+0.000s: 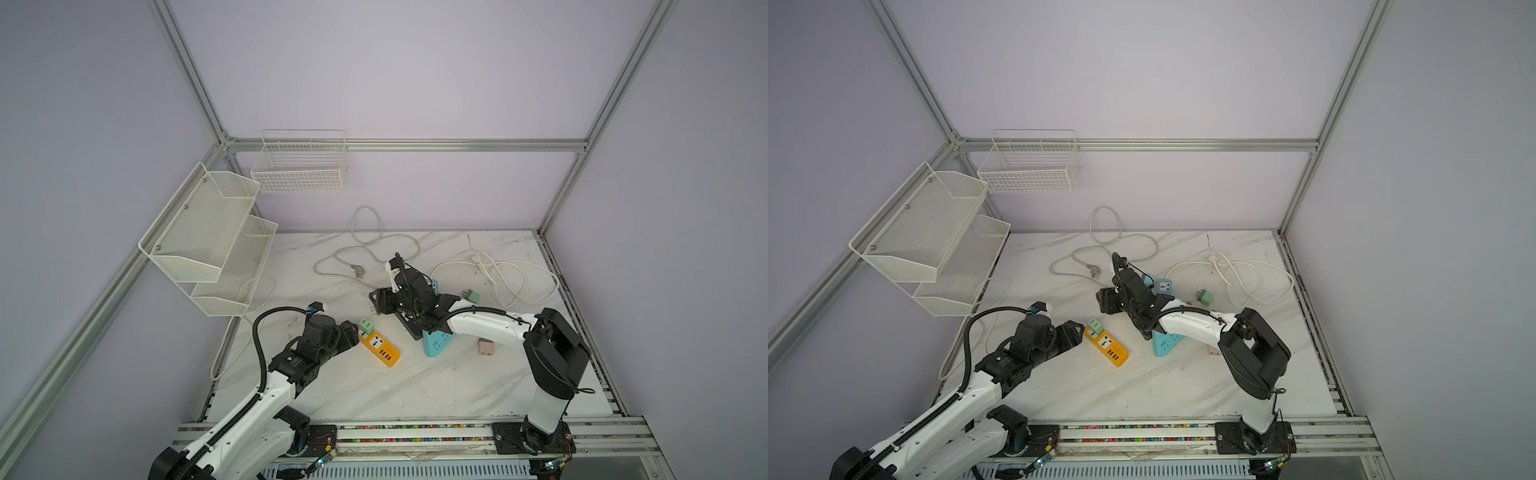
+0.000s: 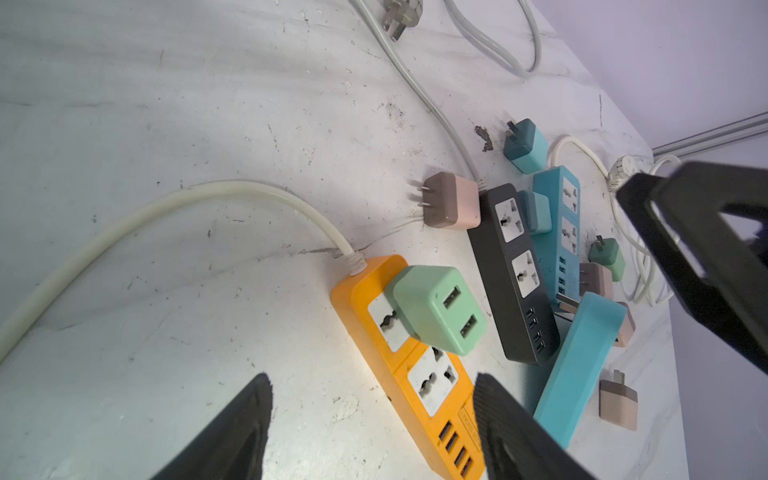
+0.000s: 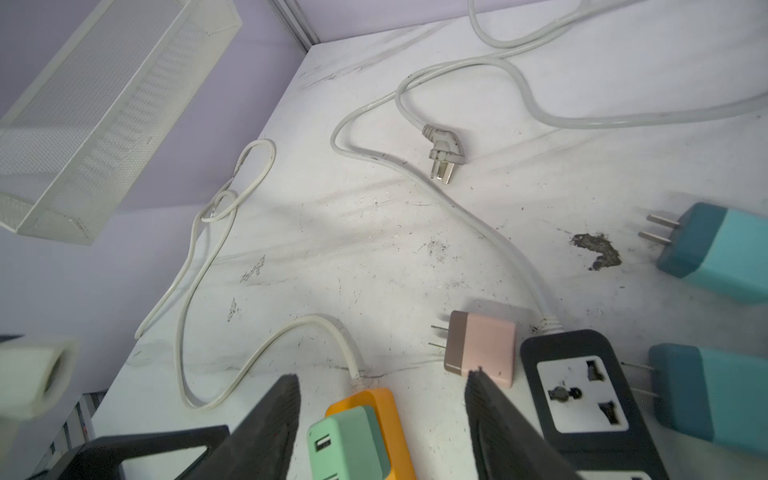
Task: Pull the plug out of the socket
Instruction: 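Move the right gripper onto the green adapter in the orange strip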
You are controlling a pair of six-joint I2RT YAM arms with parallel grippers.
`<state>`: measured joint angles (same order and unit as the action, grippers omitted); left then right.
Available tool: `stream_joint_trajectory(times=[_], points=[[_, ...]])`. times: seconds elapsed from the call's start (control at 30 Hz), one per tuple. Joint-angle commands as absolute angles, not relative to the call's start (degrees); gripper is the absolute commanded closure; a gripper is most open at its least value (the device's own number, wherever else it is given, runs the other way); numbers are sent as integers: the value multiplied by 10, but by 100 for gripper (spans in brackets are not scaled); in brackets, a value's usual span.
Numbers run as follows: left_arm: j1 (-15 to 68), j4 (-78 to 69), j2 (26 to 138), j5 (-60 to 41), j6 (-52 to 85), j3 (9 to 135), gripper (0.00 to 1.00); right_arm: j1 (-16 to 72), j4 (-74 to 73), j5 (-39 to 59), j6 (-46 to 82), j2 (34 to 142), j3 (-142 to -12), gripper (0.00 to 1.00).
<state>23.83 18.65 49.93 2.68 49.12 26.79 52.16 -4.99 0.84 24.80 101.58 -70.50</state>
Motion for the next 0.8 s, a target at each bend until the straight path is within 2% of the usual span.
stream_joint_trajectory(times=[0.0, 0.23, 0.4, 0.77], points=[[221, 138, 507, -6, 508, 266, 27, 555, 4, -27, 192, 990, -693, 34], [201, 66, 536, -49, 531, 233, 39, 598, 30, -50, 160, 1011, -699, 33], [196, 56, 567, -53, 540, 225, 42, 627, 47, -97, 135, 1054, -731, 34], [191, 24, 641, -87, 551, 236, 50, 633, 72, -118, 119, 1121, -777, 47]])
